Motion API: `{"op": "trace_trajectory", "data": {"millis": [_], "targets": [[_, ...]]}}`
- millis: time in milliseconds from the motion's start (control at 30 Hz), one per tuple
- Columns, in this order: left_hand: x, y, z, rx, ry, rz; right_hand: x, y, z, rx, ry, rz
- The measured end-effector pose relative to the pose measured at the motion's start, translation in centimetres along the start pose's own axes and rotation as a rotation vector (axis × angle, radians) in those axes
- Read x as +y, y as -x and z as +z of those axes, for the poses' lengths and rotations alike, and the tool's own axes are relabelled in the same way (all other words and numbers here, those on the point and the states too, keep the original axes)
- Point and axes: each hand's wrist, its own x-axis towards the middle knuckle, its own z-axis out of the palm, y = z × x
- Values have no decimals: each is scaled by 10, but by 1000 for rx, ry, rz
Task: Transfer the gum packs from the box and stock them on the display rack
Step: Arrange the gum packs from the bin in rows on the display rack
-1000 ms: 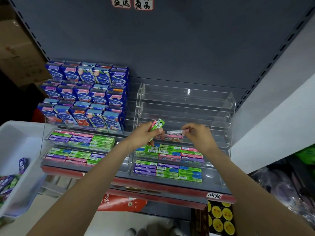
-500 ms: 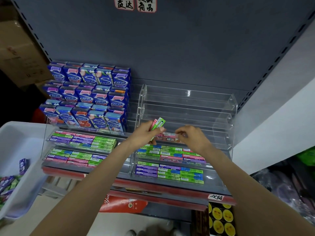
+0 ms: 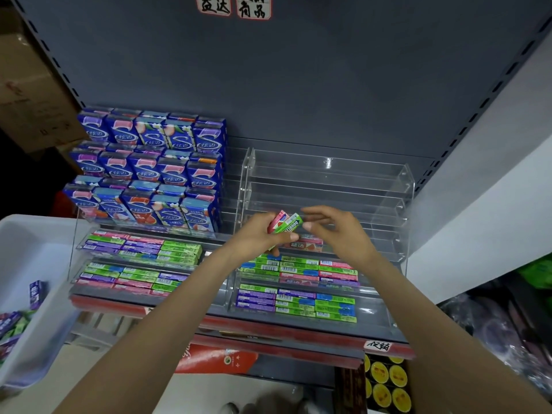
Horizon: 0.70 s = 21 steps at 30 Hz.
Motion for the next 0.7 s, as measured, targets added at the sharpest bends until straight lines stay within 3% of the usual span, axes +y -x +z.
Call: {"op": "trace_trajectory", "data": {"millis": [133, 333, 533, 700], "targets": [[8, -3, 6, -14, 56, 17, -8, -2, -1, -12, -203, -8], [-7, -7, -8, 109, 237, -40, 10, 3, -22, 210, -320, 169], [-13, -11, -5, 49, -230, 97, 24, 2, -22, 306, -286, 231], [-13, -13, -4, 65, -336, 89, 26, 3, -15, 334, -242, 212]]}}
